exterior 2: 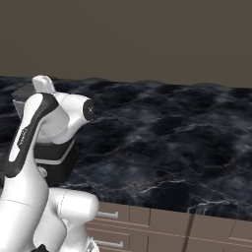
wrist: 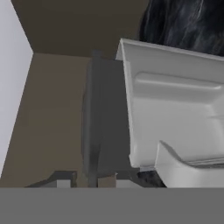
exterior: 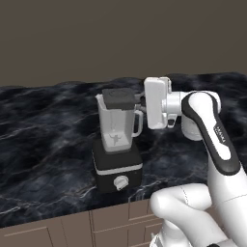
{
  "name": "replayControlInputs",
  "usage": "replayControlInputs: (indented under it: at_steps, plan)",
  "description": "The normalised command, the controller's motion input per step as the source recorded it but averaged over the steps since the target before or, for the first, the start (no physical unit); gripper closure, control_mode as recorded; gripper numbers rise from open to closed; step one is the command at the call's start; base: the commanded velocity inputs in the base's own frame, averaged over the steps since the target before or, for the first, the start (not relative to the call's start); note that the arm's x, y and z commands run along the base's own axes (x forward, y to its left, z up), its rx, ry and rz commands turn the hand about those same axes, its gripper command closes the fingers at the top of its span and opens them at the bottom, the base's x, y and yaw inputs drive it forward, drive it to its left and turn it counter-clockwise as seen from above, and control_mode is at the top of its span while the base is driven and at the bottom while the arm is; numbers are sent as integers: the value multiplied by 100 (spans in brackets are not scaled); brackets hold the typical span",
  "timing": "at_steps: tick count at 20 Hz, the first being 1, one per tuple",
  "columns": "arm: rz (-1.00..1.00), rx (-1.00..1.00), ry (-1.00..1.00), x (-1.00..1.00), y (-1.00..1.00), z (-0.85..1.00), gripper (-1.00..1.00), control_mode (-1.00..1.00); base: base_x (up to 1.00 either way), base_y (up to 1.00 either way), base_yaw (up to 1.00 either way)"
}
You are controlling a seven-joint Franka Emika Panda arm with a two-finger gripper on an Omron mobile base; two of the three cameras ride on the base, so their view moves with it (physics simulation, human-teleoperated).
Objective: Close the lid blender by securely placing the lid on top.
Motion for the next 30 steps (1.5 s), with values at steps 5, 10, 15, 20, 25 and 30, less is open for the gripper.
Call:
replayControlInputs:
  at_steps: [5, 10, 15, 20, 25, 30]
  plan:
    - [7, 0, 0, 26, 1, -6, 100, -100, 0, 0, 0]
    - [4, 0, 0, 0, 0, -13, 100, -100, 0, 0, 0]
    - [2, 0, -3, 1, 4, -5, 100, -100, 0, 0, 0]
    - [0, 0, -2, 15, 9, 0, 100, -100, 0, 0, 0]
    - [0, 0, -1, 10, 8, -13, -100, -100, 0, 0, 0]
    - [0, -1, -1, -17, 0, -51, -100, -100, 0, 0, 0]
